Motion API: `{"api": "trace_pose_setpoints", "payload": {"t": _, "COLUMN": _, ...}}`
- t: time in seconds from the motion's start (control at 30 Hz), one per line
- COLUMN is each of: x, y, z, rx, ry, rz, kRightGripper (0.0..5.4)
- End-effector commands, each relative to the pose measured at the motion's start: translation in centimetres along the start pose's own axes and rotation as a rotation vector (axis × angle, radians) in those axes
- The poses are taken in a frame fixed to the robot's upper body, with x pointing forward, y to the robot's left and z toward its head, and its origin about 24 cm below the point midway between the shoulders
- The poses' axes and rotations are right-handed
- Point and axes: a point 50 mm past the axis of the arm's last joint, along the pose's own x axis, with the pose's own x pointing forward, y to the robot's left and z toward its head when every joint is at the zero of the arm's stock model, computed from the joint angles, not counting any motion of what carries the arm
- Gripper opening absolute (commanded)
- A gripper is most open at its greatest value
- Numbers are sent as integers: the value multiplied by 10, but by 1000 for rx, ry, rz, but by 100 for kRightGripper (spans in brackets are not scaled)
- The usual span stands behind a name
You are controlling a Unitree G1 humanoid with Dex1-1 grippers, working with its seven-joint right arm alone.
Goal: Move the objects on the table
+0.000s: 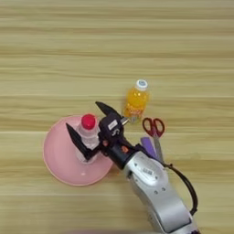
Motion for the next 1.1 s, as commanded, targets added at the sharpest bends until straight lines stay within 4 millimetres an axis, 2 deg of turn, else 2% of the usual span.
{"api": "trace_pose_setpoints", "payload": {"t": 0.03, "x": 8, "y": -6, "z": 29, "rx": -44, "ry": -154, "rz": -29, "kRightGripper": 538}}
{"api": "trace_pose_setpoints", "payload": {"t": 0.33, "x": 7, "y": -23, "z": 42, "rx": -66, "ry": -221, "rz": -117, "kRightGripper": 538}}
{"api": "trace_pose_setpoints", "payload": {"t": 0.77, "x": 7, "y": -46, "z": 50, "rx": -117, "ry": -244, "rz": -238, "kRightGripper": 538}}
{"api": "trace_pose_setpoints", "payload": {"t": 1.1, "x": 9, "y": -73, "z": 56, "rx": -170, "ry": -241, "rz": -361, "kRightGripper": 538}}
